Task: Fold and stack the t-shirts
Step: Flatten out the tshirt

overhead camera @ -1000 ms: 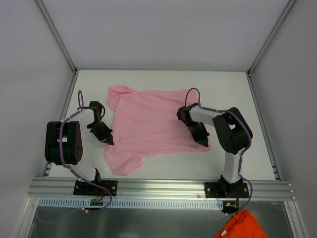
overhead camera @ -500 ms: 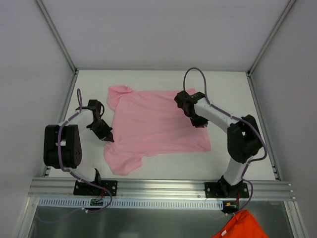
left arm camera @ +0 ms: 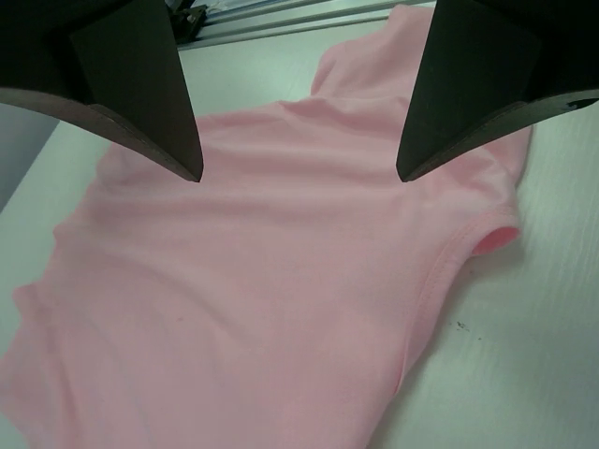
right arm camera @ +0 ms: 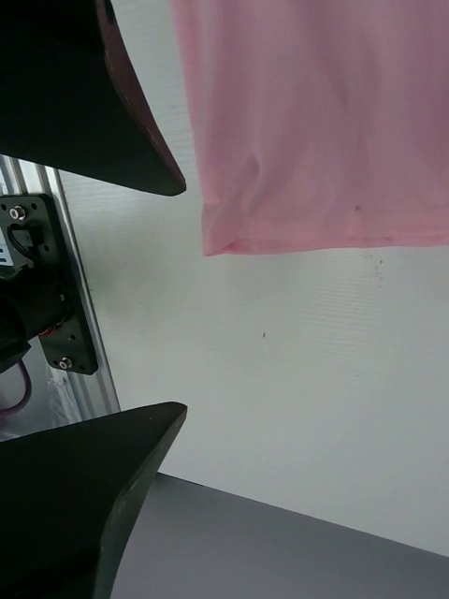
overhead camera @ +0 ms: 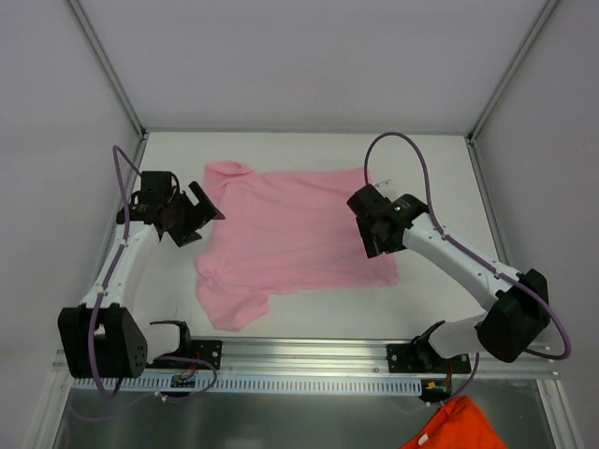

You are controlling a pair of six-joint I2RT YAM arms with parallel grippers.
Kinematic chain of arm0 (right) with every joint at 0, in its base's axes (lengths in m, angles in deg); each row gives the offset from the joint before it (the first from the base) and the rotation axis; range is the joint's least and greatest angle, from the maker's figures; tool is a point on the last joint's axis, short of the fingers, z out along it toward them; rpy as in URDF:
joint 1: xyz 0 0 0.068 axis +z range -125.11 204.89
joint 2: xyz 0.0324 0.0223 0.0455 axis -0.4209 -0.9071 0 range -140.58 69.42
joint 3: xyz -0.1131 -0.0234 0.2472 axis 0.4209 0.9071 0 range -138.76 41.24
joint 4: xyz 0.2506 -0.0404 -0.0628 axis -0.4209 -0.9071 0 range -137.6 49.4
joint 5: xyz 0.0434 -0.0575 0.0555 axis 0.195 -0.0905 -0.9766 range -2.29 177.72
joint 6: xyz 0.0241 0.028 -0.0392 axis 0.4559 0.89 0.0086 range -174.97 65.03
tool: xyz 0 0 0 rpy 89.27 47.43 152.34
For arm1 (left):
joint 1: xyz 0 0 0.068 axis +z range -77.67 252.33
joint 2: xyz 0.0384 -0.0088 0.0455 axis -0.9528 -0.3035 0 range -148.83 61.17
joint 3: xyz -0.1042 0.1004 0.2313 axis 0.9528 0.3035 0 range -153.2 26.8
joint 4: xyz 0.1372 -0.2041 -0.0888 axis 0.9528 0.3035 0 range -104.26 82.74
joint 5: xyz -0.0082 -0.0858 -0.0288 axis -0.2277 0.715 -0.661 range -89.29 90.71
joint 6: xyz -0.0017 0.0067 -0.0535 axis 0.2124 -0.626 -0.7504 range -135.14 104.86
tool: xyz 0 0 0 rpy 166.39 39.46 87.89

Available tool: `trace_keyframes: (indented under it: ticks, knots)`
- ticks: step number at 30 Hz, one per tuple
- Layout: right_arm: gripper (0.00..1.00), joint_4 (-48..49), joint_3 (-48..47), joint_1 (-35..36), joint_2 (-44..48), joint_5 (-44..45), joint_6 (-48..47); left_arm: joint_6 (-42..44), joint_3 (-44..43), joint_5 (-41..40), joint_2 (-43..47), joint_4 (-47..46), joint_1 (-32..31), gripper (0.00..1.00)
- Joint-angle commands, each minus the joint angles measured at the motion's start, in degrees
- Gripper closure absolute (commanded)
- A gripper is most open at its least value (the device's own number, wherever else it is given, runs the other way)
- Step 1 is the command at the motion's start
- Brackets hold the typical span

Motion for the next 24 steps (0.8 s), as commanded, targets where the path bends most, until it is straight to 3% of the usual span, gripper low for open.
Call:
trace_keyframes:
  ticks: [1, 2, 6, 8, 12, 19, 24]
  knots:
    - [0.02, 2.14, 2.97, 0.05, 4.52, -3.95, 1.26, 1.10, 0.09, -0.50, 7.00, 3.26, 0.52, 0.13]
    - [0.15, 2.93, 3.07, 0.13, 4.61, -5.63, 0.91, 0.75, 0.70, -1.20, 8.31, 6.31, 0.52, 0.12]
    - [0.34, 7.04, 4.47, 0.13, 3.65, -13.45, 1.78, 0.92, 5.62, -3.65, 14.72, 11.24, 0.44, 0.09]
    - [0.36, 11.87, 7.61, 0.48, 4.26, -17.06, 1.70, 1.10, 8.34, -5.15, 16.49, 12.23, 0.44, 0.07]
    - [0.43, 9.98, 7.37, 1.71, 2.42, -18.74, 2.57, 0.05, 11.25, -4.63, 17.99, 13.37, 0.35, 0.07]
    - [0.42, 4.78, 7.72, 2.94, 3.91, -16.63, 5.91, -2.24, 9.59, -3.31, 15.80, 17.05, 0.08, 0.07]
    - [0.42, 4.35, 7.47, 3.21, 2.16, -17.07, 6.70, -5.40, 13.53, -3.58, 19.13, 18.20, 0.00, 0.06]
